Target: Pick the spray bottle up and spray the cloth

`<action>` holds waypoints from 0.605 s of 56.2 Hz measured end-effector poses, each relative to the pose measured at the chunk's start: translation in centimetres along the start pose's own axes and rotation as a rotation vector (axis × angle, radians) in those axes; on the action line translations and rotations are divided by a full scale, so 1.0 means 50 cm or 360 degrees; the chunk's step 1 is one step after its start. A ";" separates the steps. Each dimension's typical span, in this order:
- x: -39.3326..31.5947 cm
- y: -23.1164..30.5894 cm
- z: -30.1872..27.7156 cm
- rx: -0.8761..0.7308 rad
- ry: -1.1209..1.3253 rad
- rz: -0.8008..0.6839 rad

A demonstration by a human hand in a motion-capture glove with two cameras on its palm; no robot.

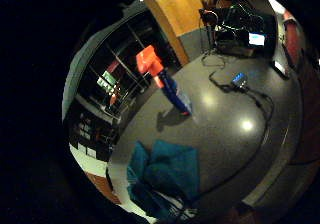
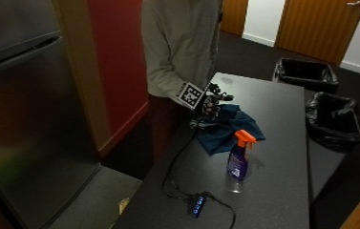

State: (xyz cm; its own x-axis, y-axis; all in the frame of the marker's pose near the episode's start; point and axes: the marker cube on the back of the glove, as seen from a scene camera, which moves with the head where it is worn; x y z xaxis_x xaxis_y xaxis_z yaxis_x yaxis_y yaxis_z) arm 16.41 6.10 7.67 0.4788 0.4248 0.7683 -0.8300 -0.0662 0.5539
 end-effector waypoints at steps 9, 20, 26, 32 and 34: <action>0.034 0.025 0.036 -0.0232 -0.0045 0.0071; 0.077 0.027 0.102 0.0023 -0.0159 0.0236; 0.087 0.016 0.142 0.0088 -0.0240 0.0513; 0.102 0.003 0.179 0.0191 -0.0321 0.0637; 0.107 0.000 0.189 0.0211 -0.0335 0.0656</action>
State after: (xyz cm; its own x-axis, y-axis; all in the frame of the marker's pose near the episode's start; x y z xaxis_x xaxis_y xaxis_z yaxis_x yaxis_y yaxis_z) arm 21.68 -0.16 14.80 0.1767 0.1479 0.9731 -0.9257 -0.3110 0.2154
